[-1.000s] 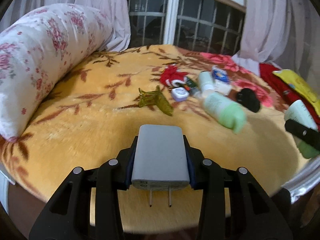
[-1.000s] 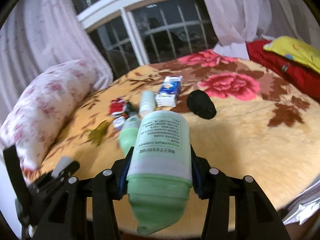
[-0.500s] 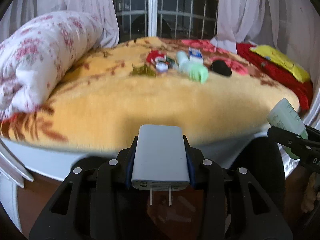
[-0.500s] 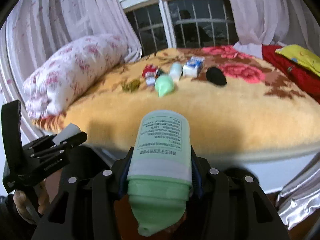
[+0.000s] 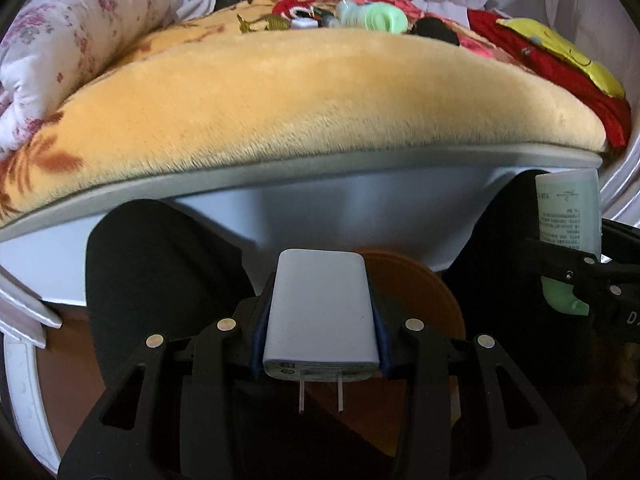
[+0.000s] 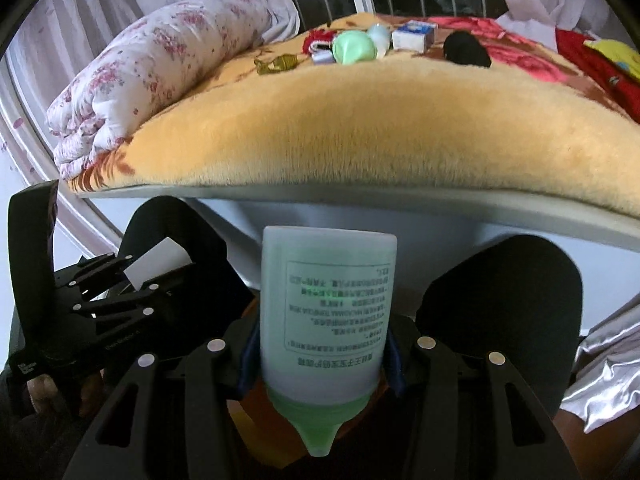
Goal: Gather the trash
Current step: 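Lower both grippers into the orange bin and release the items, then grasp the yellow hair claw clip with the left gripper while the right grasps another green-capped bottle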
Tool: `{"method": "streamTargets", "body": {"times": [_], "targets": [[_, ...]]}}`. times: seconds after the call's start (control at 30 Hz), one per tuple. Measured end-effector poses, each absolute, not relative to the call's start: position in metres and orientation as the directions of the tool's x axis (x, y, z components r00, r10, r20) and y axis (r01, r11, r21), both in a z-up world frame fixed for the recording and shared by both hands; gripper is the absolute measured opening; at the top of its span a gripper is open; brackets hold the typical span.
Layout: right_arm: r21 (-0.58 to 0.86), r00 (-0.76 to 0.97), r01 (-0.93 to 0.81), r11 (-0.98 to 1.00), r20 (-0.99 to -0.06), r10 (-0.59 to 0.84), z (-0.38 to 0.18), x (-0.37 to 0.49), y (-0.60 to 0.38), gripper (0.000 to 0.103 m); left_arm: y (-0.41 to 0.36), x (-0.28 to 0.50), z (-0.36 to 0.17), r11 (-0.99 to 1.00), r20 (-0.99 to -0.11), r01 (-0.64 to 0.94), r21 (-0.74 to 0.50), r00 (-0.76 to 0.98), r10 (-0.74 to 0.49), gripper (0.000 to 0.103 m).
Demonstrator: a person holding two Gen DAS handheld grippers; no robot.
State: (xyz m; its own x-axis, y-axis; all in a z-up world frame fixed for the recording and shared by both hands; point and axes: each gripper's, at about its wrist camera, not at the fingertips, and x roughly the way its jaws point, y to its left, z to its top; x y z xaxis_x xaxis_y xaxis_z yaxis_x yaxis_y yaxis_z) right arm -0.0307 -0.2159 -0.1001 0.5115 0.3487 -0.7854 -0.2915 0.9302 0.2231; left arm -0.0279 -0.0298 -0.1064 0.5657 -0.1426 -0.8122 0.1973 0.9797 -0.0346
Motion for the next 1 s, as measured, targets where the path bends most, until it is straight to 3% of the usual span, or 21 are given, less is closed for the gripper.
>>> {"method": "streamTargets", "body": {"times": [0.27,0.3,0.37,0.4,1.0], "targets": [[0.233,0.458,-0.273,0.934,-0.822,0.339,-0.114,-0.022,-0.215,0.05,-0.031,-0.023,-0.117,0.978,-0.838,0.205,-0.035,0.527,-0.14,0.04],[0.229,0.449,-0.267,0.936,-0.83,0.331,-0.115,-0.02,-0.215,0.063,-0.032,-0.023,-0.118,0.978,-0.842,0.205,-0.031,0.521,-0.136,0.041],[0.232,0.462,-0.254,0.939,-0.823,0.329,-0.115,-0.021,-0.217,0.076,-0.034,-0.023,-0.119,0.98,-0.845,0.197,-0.01,0.523,-0.114,0.069],[0.235,0.469,-0.251,0.939,-0.819,0.33,-0.113,-0.021,-0.218,0.076,-0.033,-0.023,-0.118,0.981,-0.841,0.195,-0.009,0.529,-0.113,0.072],[0.191,0.635,-0.232,0.954,-0.713,0.297,-0.062,-0.008,-0.232,0.076,-0.033,-0.022,-0.107,0.983,-0.822,0.184,0.024,0.563,-0.085,0.073]]}}
